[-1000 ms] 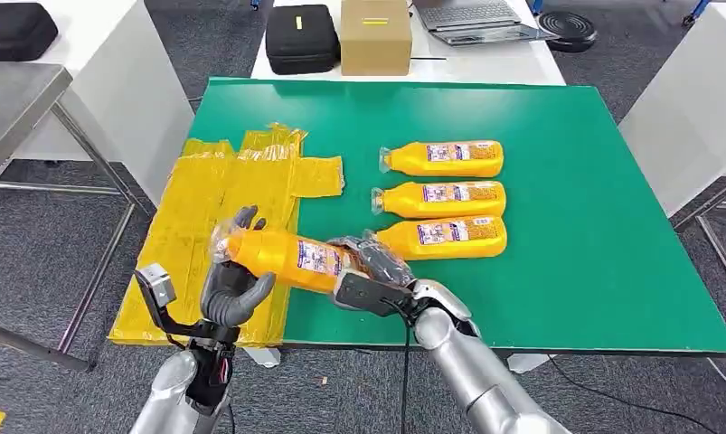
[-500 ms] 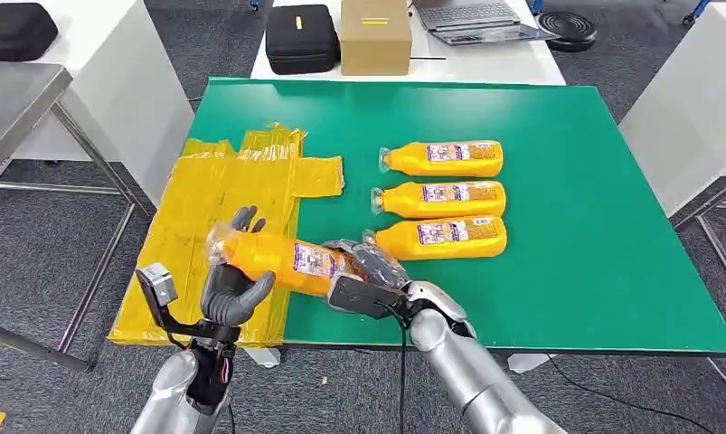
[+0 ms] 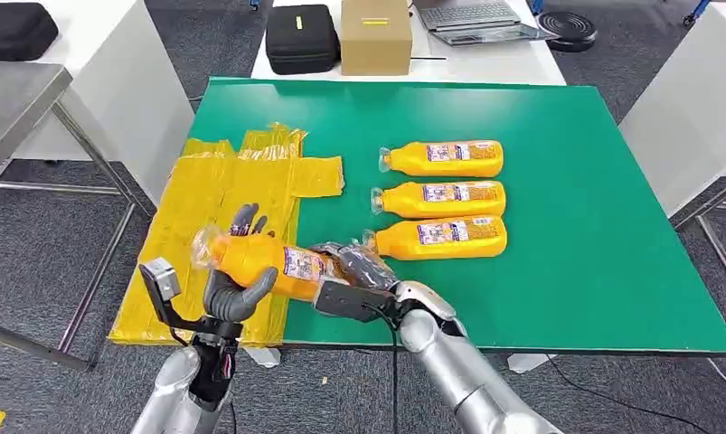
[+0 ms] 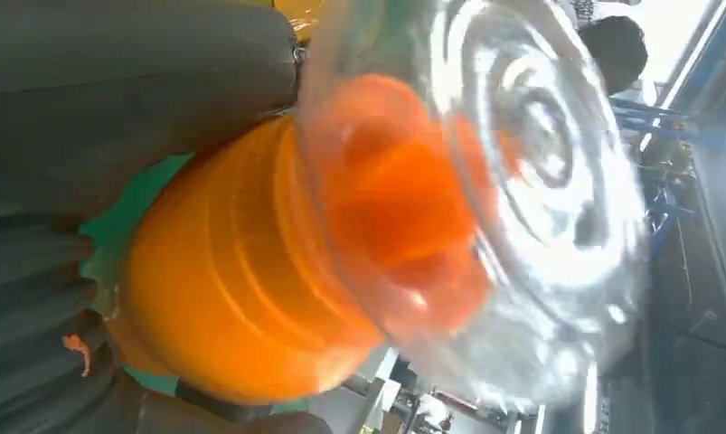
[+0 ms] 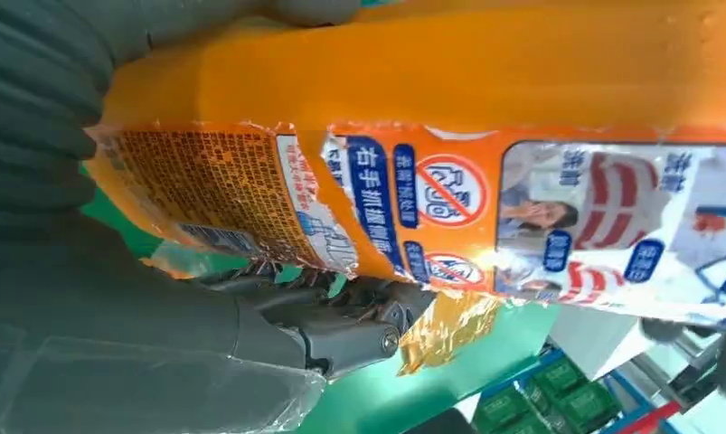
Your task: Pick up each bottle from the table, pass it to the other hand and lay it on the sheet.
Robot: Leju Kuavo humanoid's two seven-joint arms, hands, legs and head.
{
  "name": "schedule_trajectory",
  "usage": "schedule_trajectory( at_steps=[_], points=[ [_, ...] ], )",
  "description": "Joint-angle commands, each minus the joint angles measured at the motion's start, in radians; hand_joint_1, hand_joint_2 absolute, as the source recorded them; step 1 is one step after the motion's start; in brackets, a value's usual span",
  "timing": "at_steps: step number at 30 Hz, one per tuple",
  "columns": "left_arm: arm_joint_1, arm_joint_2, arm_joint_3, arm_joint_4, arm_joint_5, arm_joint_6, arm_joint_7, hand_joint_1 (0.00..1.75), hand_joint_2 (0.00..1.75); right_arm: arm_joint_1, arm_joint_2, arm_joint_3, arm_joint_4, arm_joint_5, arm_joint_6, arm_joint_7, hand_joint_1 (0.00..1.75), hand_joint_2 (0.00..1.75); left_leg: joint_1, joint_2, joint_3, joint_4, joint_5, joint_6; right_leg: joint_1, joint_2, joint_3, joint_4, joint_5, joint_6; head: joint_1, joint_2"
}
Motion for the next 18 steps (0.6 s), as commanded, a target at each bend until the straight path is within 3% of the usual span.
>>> schedule_trajectory(
  at_steps=[1,18],
  points=[
    [-0.053,0.009,-0.012,0.068,0.003,0.004,0.009,0.0,1.75,-0.072,-0.01,0.068,0.098,0.009,0.012,0.012,1.75,1.75,0.001,0.001,0.006,0.0,-0.002,-0.002,0.002,0.0,0.006,0.0,-0.002,-0.002,0.0,0.0],
    [-0.079,0.017,-0.003,0.103,0.017,0.005,0.014,0.0,1.75,-0.107,-0.009,0.098,0.167,0.037,0.027,0.036,1.75,1.75,0.001,0.0,0.003,0.0,-0.001,-0.002,0.001,0.0,0.004,0.0,-0.001,-0.001,0.0,0.0]
  ],
)
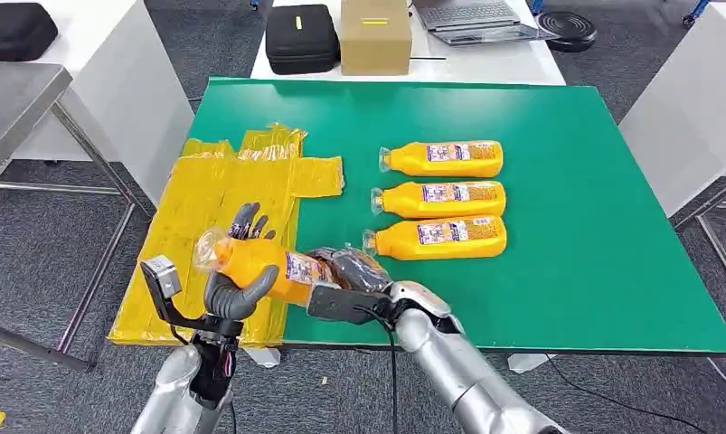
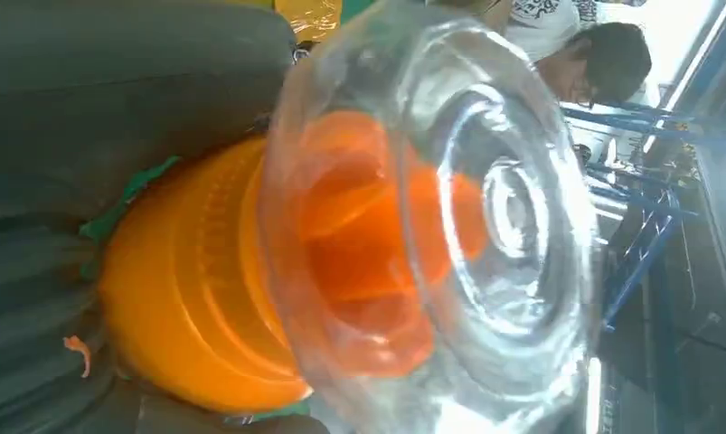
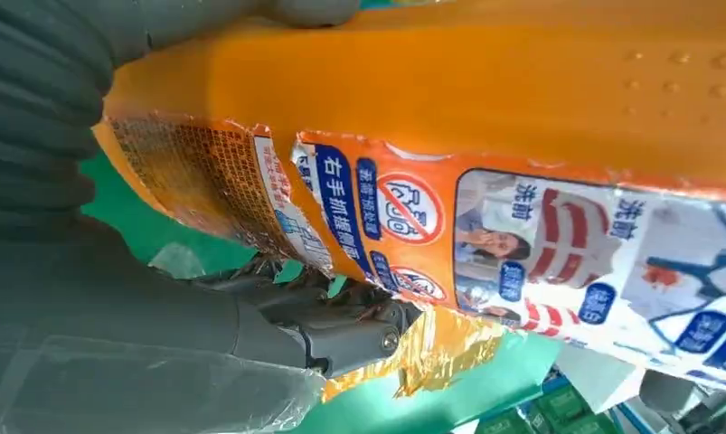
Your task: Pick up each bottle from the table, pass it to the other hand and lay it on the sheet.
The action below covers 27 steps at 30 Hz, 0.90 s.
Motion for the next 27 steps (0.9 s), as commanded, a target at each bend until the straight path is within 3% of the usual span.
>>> schedule_trajectory(
  at_steps=[1,21,22,23,24,27],
  points=[
    [-0.072,0.017,-0.003,0.098,0.014,-0.001,0.007,0.0,1.75,-0.085,-0.009,0.061,0.132,0.023,0.017,0.02,1.75,1.75,0.002,0.001,0.006,0.0,-0.002,-0.002,0.002,0.0,0.006,0.0,-0.002,-0.002,0.0,0.0],
    [-0.017,0.05,0.007,0.057,0.006,-0.023,-0.006,0.0,1.75,-0.022,-0.07,0.022,0.077,0.06,0.007,0.047,1.75,1.75,0.001,-0.001,0.004,-0.001,-0.001,-0.001,0.001,-0.001,0.004,-0.001,-0.001,-0.001,0.0,0.0],
    [-0.018,0.048,0.005,0.056,0.005,-0.024,-0.006,0.31,1.75,-0.023,-0.069,0.021,0.077,0.06,0.006,0.047,1.75,1.75,0.001,0.0,0.006,-0.001,-0.002,-0.002,0.002,-0.001,0.006,-0.001,-0.002,-0.002,0.0,0.0],
    [-0.019,0.045,0.002,0.054,0.004,-0.025,-0.006,1.43,1.75,-0.025,-0.066,0.021,0.076,0.059,0.007,0.046,1.75,1.75,0.001,0.0,0.004,-0.001,-0.001,-0.002,0.001,-0.001,0.005,-0.001,-0.002,-0.001,0.0,0.0],
    [-0.021,0.05,-0.01,0.051,-0.007,-0.031,-0.007,1.75,1.75,-0.028,-0.064,0.019,0.075,0.058,0.005,0.045,1.75,1.75,0.001,0.0,0.006,0.0,-0.002,-0.002,0.002,-0.001,0.006,-0.001,-0.002,-0.002,0.0,0.0],
    [-0.019,0.053,-0.025,0.052,-0.03,-0.036,-0.012,1.75,1.75,-0.033,-0.055,0.013,0.061,0.052,0.002,0.041,1.75,1.75,0.001,0.0,0.004,0.0,-0.001,-0.002,0.001,-0.001,0.004,-0.001,-0.002,-0.001,0.0,0.0]
  ],
)
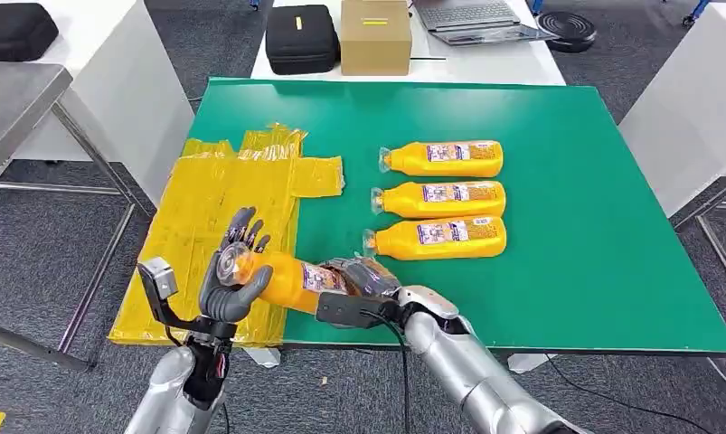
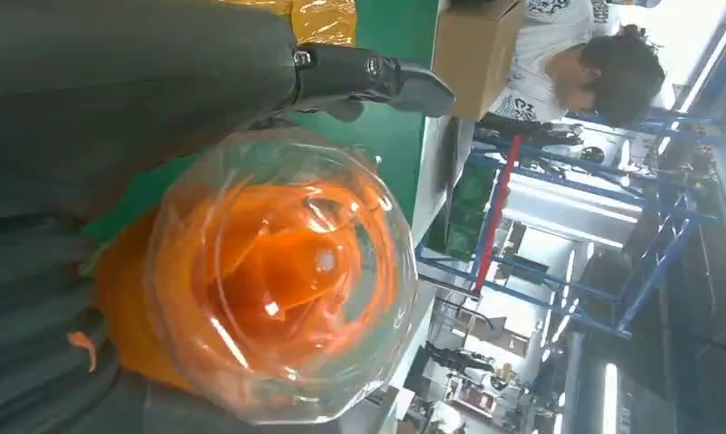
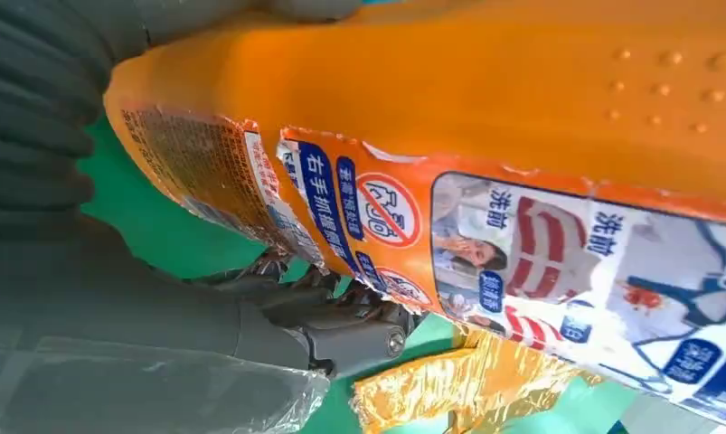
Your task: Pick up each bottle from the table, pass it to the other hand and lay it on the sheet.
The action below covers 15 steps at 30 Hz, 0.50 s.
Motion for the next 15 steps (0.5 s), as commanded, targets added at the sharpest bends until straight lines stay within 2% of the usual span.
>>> schedule_trajectory(
  at_steps=[1,7,9,13,15],
  points=[
    [-0.02,0.022,-0.034,0.032,-0.04,-0.019,-0.007,1.75,1.75,-0.022,-0.013,-0.01,-0.005,-0.007,0.002,0.002,1.75,1.75,0.002,0.0,0.006,0.0,-0.003,-0.002,0.002,-0.001,0.007,0.0,-0.003,-0.002,0.0,0.0],
    [-0.014,0.022,-0.05,0.031,-0.081,-0.027,-0.025,1.75,1.75,-0.038,0.005,-0.019,-0.008,-0.015,0.004,-0.001,1.75,1.75,0.002,0.001,0.006,0.0,-0.003,-0.003,0.002,0.0,0.006,0.0,-0.003,-0.002,0.0,0.0],
    [-0.014,0.022,-0.05,0.031,-0.081,-0.027,-0.025,1.75,1.75,-0.038,0.005,-0.019,-0.008,-0.015,0.004,-0.001,1.75,1.75,0.0,0.0,0.002,0.0,-0.001,-0.001,0.001,0.0,0.002,0.0,-0.001,-0.001,0.0,0.0],
    [-0.017,0.019,-0.056,0.041,-0.115,-0.027,-0.034,1.75,1.75,-0.039,0.011,-0.024,-0.007,-0.015,-0.002,-0.004,1.75,1.75,0.002,0.002,0.007,0.001,-0.004,-0.003,0.002,0.001,0.007,0.0,-0.003,-0.002,0.0,0.0],
    [-0.022,0.015,-0.055,0.044,-0.124,-0.027,-0.032,1.75,1.75,-0.046,0.015,-0.023,-0.013,-0.016,0.002,-0.007,1.75,1.75,0.0,0.0,0.002,0.0,-0.001,-0.001,0.0,0.0,0.002,0.0,-0.001,-0.001,0.0,0.0]
  ],
)
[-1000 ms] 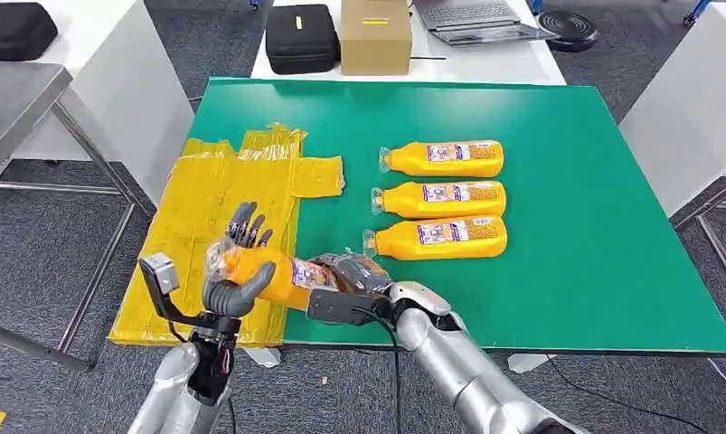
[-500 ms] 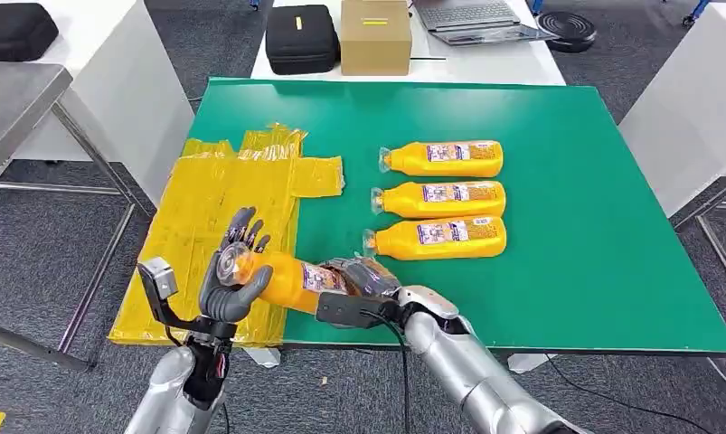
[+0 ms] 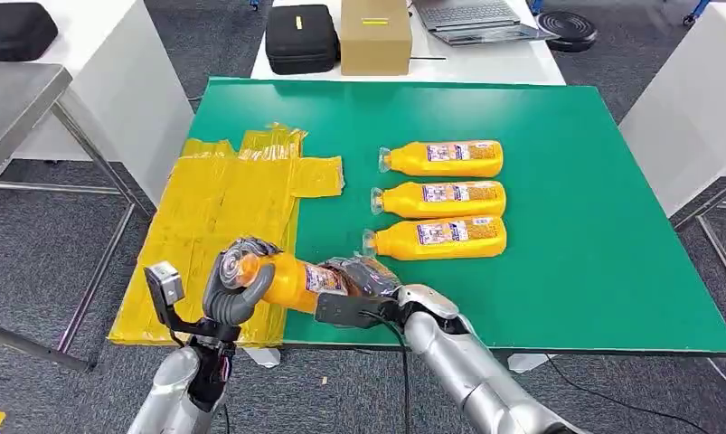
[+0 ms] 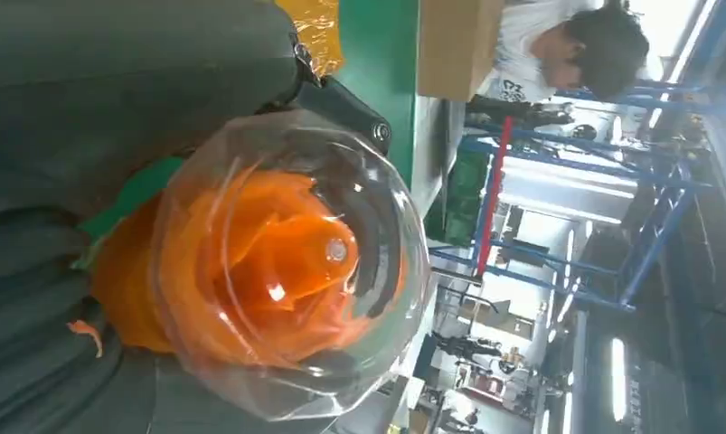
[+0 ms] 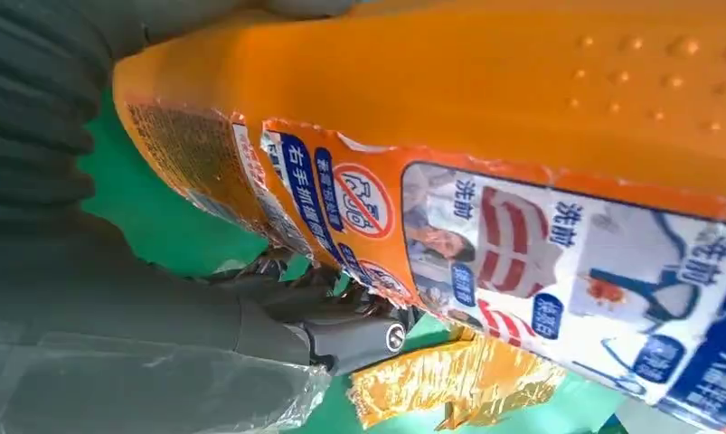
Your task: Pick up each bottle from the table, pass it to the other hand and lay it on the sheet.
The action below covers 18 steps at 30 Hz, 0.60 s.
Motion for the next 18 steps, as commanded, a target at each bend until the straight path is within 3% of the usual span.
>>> schedule_trajectory(
  at_steps=[1,2,3,12,13,18],
  points=[
    [-0.024,0.014,-0.035,0.044,-0.035,-0.006,0.004,1.75,1.75,-0.053,0.014,-0.019,0.009,-0.004,0.003,-0.005,1.75,1.75,0.001,0.001,0.005,0.001,-0.003,-0.002,0.001,0.0,0.005,0.0,-0.002,-0.002,0.0,0.0],
    [-0.02,0.009,-0.031,0.041,-0.043,-0.004,0.008,1.75,1.75,-0.063,0.024,-0.024,0.015,-0.006,-0.002,-0.005,1.75,1.75,0.0,0.001,0.002,0.0,-0.001,-0.001,0.0,0.0,0.002,0.0,-0.001,-0.001,0.0,0.0],
    [-0.015,0.003,-0.021,0.036,-0.048,-0.001,0.01,1.75,1.75,-0.068,0.033,-0.033,0.018,-0.011,-0.014,-0.004,0.0,1.75,0.001,0.002,0.004,0.001,-0.003,-0.002,0.001,0.001,0.004,0.0,-0.002,-0.002,0.0,0.0],
    [0.009,-0.001,-0.005,0.007,-0.051,0.003,0.01,1.75,1.75,-0.065,0.048,-0.052,0.003,-0.017,-0.049,0.002,0.0,1.75,0.0,0.002,0.003,0.0,-0.002,-0.001,0.0,0.001,0.003,0.0,-0.001,-0.001,0.0,0.0],
    [0.011,-0.002,-0.003,0.002,-0.051,0.003,0.01,1.75,1.75,-0.059,0.05,-0.061,-0.005,-0.025,-0.06,-0.002,0.0,0.0,0.001,0.002,0.005,0.0,-0.003,-0.002,0.001,0.001,0.005,0.0,-0.002,-0.002,0.0,0.0],
    [0.009,-0.011,0.026,-0.026,-0.025,0.001,0.01,1.75,1.75,-0.026,0.058,-0.117,-0.115,-0.083,-0.098,-0.034,0.0,0.0,0.002,0.003,0.007,0.003,-0.005,-0.003,0.002,0.003,0.007,0.002,-0.004,-0.003,0.0,0.0]
  ],
)
